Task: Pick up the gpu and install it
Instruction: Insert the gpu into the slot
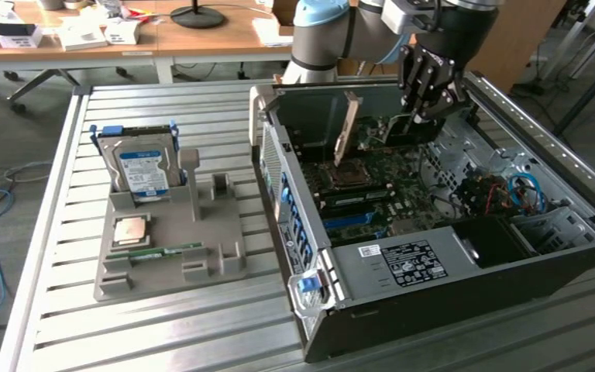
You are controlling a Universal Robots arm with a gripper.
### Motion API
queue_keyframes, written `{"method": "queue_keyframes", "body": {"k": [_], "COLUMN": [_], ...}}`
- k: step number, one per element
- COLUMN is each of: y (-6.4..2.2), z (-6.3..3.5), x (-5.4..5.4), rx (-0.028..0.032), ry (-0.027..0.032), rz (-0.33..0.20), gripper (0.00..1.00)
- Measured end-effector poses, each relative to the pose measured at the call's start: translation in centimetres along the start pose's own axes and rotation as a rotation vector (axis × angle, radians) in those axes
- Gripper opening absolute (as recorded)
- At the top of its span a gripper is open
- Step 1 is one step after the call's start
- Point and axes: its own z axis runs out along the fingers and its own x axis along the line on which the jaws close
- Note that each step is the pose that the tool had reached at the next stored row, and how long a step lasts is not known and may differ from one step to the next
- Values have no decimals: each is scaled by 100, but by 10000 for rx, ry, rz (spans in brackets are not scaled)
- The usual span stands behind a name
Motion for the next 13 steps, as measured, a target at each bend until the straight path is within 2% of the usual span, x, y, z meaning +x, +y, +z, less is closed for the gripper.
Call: {"method": "queue_keyframes", "body": {"k": [5,13], "y": [0,1], "z": [4,67], "x": [0,7], "rx": [9,15], "ry": [-2,-2], "rz": [197,349], "gripper": [26,26]}}
